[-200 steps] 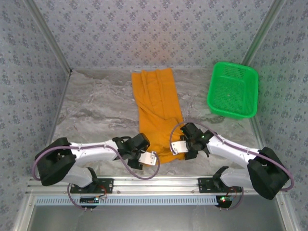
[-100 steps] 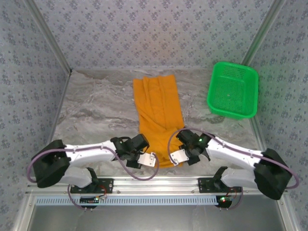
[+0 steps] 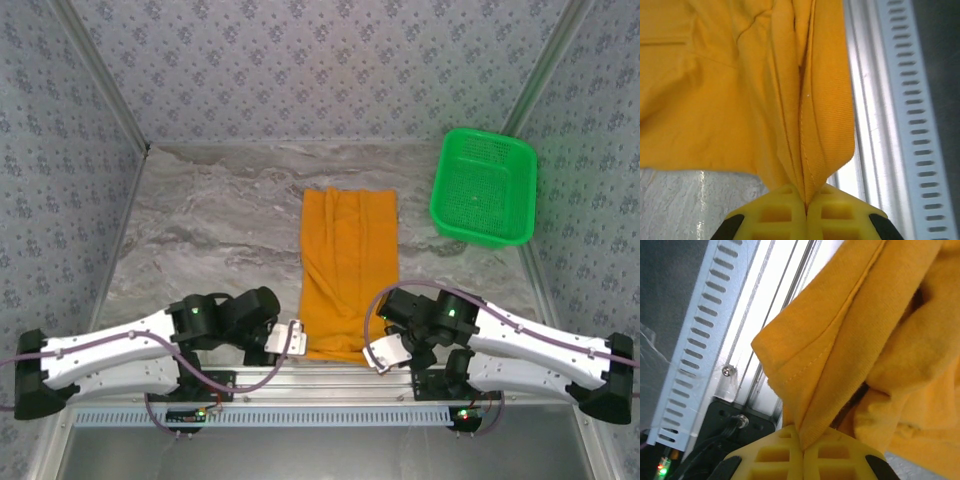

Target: Fold the inside-out t-shirt

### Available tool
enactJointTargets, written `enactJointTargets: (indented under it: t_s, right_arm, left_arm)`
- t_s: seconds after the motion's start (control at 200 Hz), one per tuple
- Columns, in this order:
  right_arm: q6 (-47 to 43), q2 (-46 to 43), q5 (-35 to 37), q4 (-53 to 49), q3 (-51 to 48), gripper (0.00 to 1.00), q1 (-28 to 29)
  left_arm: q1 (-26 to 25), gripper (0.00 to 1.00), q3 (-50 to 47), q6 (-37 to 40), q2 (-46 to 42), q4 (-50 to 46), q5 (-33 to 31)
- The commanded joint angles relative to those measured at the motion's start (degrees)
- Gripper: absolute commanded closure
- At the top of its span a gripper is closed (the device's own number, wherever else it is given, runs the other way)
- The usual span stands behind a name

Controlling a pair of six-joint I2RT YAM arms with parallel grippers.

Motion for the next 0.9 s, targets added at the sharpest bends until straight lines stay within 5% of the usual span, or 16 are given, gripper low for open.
enactJointTargets:
  t_s: [0.0, 0.16, 0.275, 0.535, 0.895]
  right_arm:
    - [6.52, -1.58, -2.17, -4.2, 5.39, 1.0, 2.14]
    - [10.93, -2.27, -2.21, -6.71, 13.51, 1.0, 3.19]
    - [8.3, -0.82, -5.91, -7.59, 18.96, 1.0, -3.09]
    - [-4.94, 9.35, -18.73, -9.73, 23.98, 1.0, -31.73]
    - [-8.69, 27.88, -20.97, -8.14, 30.43, 1.0, -42.43]
  left_arm:
    - [-0.45, 0.98, 4.01, -3.7, -4.01, -5.02, 5.33]
    - [-0.4, 0.99, 10.58, 0.71, -5.32, -7.48, 5.4]
    - [1.04, 0.95, 15.48, 6.95, -3.79, -10.04, 10.89]
    - [31.59, 0.97, 22.86, 24.37, 8.82, -16.96, 34.0]
    - [43.46, 1.0, 41.07, 34.28, 39.93, -19.01, 38.48]
